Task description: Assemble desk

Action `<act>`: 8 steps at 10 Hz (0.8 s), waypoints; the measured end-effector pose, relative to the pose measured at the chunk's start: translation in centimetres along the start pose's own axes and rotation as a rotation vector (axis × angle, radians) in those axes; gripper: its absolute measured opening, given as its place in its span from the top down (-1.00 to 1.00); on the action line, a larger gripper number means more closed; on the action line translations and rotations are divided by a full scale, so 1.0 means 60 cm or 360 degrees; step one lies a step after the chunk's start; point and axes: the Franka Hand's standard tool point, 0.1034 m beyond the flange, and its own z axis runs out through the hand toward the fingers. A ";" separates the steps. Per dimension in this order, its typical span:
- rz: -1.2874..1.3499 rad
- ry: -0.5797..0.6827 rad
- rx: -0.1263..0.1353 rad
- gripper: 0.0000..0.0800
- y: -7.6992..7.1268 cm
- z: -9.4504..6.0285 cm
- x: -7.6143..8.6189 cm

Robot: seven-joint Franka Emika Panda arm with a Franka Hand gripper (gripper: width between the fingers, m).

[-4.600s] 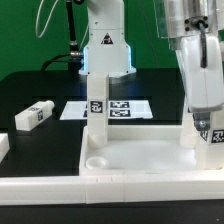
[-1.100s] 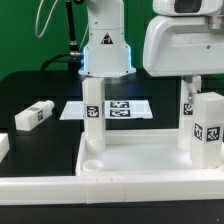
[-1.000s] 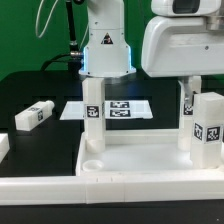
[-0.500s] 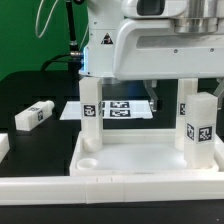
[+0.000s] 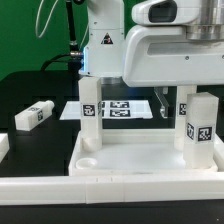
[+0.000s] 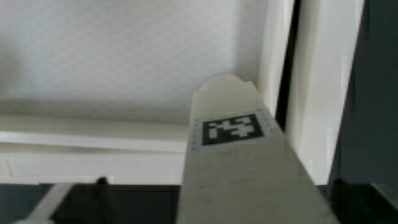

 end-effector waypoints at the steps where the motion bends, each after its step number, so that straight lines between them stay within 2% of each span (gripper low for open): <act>1: 0.0059 0.0000 0.0001 0.12 0.000 0.000 0.000; 2: 0.0155 0.0000 0.0001 0.12 -0.001 0.000 0.000; 3: 0.0269 -0.0001 0.0001 0.28 0.000 0.001 0.000; 7: 0.0709 -0.0003 -0.0001 0.28 0.000 0.001 -0.001; 8: 0.0846 -0.0014 -0.0018 0.28 0.002 0.001 0.000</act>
Offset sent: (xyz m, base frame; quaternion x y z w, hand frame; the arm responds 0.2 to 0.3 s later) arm 0.0000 0.0000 0.0000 0.0000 0.0000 0.1296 0.9916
